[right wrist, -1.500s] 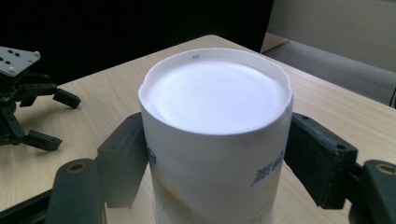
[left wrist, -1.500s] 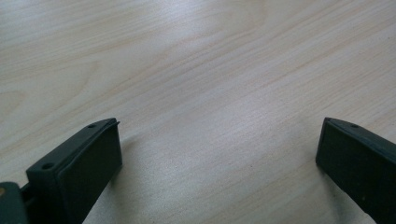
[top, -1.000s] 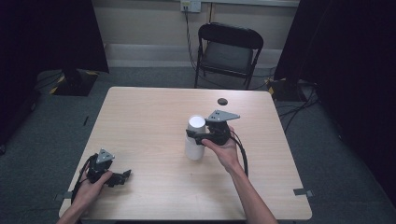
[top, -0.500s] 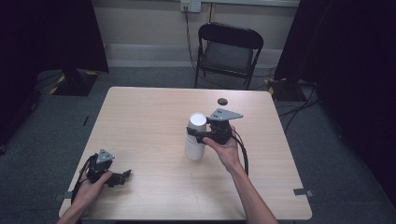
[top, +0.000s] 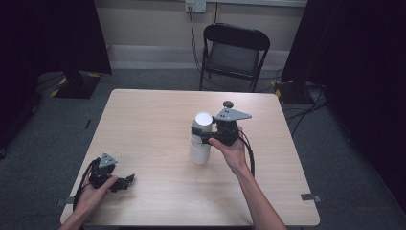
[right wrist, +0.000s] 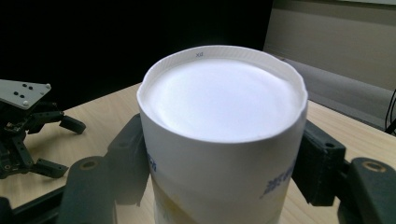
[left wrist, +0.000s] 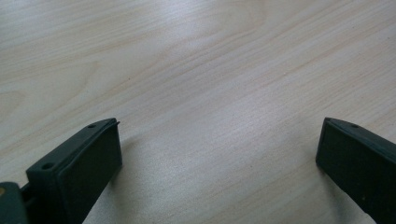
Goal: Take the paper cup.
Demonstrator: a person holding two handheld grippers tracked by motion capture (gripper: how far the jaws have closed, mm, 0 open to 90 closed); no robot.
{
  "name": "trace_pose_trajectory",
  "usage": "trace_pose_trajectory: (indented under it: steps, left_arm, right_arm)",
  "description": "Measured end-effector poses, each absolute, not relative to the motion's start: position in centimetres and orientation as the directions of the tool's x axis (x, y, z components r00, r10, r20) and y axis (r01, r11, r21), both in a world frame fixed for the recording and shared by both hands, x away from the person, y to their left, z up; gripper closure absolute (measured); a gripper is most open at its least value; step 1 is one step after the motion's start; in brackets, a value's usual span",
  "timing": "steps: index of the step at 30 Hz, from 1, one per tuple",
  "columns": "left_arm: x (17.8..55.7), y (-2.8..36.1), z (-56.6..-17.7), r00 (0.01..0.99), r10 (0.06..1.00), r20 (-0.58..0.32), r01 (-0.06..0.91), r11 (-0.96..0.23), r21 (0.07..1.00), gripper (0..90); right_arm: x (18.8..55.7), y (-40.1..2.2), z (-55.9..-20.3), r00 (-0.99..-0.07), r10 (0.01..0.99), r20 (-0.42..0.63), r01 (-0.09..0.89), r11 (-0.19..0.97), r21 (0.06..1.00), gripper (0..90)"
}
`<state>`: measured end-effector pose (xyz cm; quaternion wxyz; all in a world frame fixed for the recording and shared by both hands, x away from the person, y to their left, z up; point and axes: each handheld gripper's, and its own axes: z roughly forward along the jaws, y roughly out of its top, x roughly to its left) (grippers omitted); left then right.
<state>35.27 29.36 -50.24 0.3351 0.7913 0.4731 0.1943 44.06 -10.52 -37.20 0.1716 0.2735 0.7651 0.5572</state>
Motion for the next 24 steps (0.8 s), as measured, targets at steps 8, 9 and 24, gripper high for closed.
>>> trace_pose_trajectory:
  steps: [8, 9, 24]
  left_arm:
    - [35.3, 29.4, -50.2, 0.477, 0.879, -0.009, 0.619, -0.328, 0.714, 0.0]
    - [35.3, 29.4, -50.2, 0.477, 0.879, -0.009, 0.619, -0.328, 0.714, 0.0]
    - [35.3, 29.5, -50.2, 0.491, 0.871, -0.006, 0.604, -0.335, 0.723, 4.2]
  right_arm:
    - [44.0, -10.7, -36.4, -0.789, 0.613, 0.054, 0.231, 0.214, 0.949, 31.1]
    - [43.9, -10.7, -36.2, -0.788, 0.612, 0.058, 0.23, 0.207, 0.951, 31.0]
    - [43.6, -11.3, -33.4, -0.793, 0.606, 0.055, 0.204, 0.181, 0.962, 31.3]
